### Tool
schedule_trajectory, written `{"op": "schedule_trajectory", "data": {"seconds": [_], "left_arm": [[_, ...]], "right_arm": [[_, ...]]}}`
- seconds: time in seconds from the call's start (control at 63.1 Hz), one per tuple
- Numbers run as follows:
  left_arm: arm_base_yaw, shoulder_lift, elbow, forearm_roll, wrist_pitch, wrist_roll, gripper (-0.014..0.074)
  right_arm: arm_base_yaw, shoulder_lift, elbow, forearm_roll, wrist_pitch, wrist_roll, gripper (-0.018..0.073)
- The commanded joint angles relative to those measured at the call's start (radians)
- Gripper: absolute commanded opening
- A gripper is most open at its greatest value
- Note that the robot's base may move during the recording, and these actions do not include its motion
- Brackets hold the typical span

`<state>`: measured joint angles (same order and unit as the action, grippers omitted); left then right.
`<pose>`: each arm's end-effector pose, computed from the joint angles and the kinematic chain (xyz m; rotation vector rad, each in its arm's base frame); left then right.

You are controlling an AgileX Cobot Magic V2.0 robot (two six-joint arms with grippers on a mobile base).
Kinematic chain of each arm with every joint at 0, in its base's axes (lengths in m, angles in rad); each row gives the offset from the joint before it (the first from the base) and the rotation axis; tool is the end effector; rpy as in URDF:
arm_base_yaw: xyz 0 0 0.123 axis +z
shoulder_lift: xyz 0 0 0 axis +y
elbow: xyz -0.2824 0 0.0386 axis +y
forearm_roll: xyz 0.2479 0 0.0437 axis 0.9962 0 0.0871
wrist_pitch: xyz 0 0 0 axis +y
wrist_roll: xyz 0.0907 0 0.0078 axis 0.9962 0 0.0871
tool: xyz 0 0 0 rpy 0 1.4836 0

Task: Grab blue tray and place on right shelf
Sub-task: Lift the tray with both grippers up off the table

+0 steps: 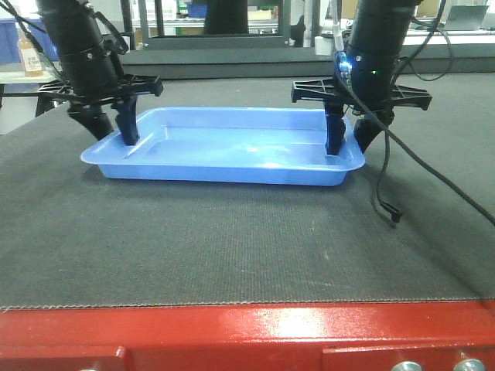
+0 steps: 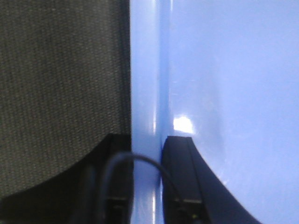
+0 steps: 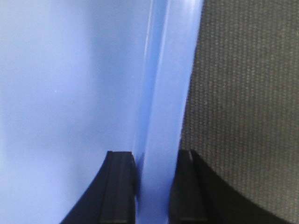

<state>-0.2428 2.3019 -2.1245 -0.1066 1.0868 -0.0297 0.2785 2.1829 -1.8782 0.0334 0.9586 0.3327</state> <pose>0.4870 -0.1295 0.2231 0.2510 2.7462 -0.2172 0.4592 0.1339 0.2152 0.0940 2.7655 0.2076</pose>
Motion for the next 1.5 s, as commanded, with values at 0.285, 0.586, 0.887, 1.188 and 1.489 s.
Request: {"op": "schedule_trajectory", "data": {"seconds": [0.285,0.586,0.887,1.188,1.489], "left_arm": [[-0.005,-0.108,-0.08,0.023,0.066,-0.005,-0.0041],[-0.005,-0.278,-0.1,0.057,0.252,-0.005,-0.0041],[-0.005,-0.467,0.068,0.049,0.245,-0.003,-0.0041],[-0.011,-0.629,0.315,0.049,0.118,-0.003,-0.0041],[-0.083,-0.78,0.615,0.049,0.024,-0.036,-0.0041]], "right_arm": [[0.002,-0.133,-0.032,-0.033,0.034,-0.011,0.0025],[0.045,-0.319,-0.028,-0.174,0.165,-0.021,0.0025],[0.13,-0.458,-0.024,-0.208,0.182,-0.021,0.0025],[0.131,-0.554,0.208,-0.18,0.075,-0.021,0.0023],[0.131,-0.742,0.514,-0.177,-0.013,-0.029,0.0023]]}}
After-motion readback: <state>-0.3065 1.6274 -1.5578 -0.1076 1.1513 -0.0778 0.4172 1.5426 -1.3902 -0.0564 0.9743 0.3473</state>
